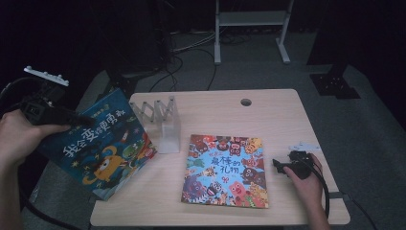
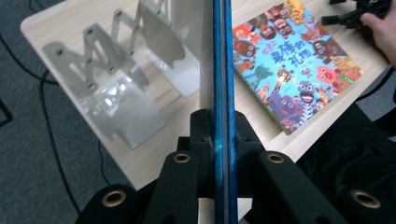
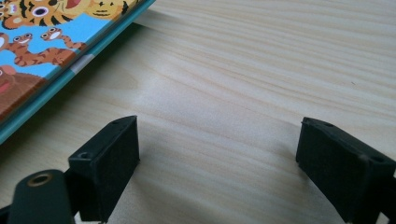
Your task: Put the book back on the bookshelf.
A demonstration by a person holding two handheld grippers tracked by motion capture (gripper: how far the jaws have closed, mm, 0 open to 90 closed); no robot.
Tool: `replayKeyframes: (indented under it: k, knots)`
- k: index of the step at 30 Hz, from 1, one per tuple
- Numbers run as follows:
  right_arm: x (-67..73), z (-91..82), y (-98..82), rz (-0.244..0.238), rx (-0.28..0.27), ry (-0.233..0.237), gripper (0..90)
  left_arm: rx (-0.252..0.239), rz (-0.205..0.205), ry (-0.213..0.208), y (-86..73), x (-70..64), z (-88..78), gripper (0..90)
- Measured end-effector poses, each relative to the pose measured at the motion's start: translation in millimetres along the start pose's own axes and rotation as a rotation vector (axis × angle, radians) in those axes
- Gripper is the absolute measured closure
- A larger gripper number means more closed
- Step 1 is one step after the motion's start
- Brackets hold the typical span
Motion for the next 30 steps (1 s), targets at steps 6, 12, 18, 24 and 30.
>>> replayKeyframes:
  k: [6, 12, 18, 24, 30]
  knots:
    - [0.0, 0.0, 0.0, 0.000, 0.000, 0.000, 12.3, 0.008, -0.045, 0.021, -13.2, 13.3, -0.6, 82.3]
    - [0.0, 0.0, 0.0, 0.000, 0.000, 0.000, 12.3, 0.007, -0.085, 0.049, -18.7, 25.7, -0.6, 82.3]
    - [0.0, 0.0, 0.0, 0.000, 0.000, 0.000, 12.3, 0.020, -0.122, 0.104, -15.2, 39.7, 4.6, 82.3]
    - [0.0, 0.0, 0.0, -0.001, 0.000, 0.000, 12.3, 0.009, -0.168, 0.153, -3.4, 53.6, 15.6, 82.3]
    - [0.0, 0.0, 0.0, 0.000, 0.000, 0.000, 12.3, 0.007, -0.210, 0.202, 12.2, 64.1, 30.3, 82.3]
Point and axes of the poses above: each handheld gripper's, and its own axes: z roughly forward along the jaws, y roughly out of its top, x roughly to its left, the point moved 5 cm from there along z, roughly forward along the jaws
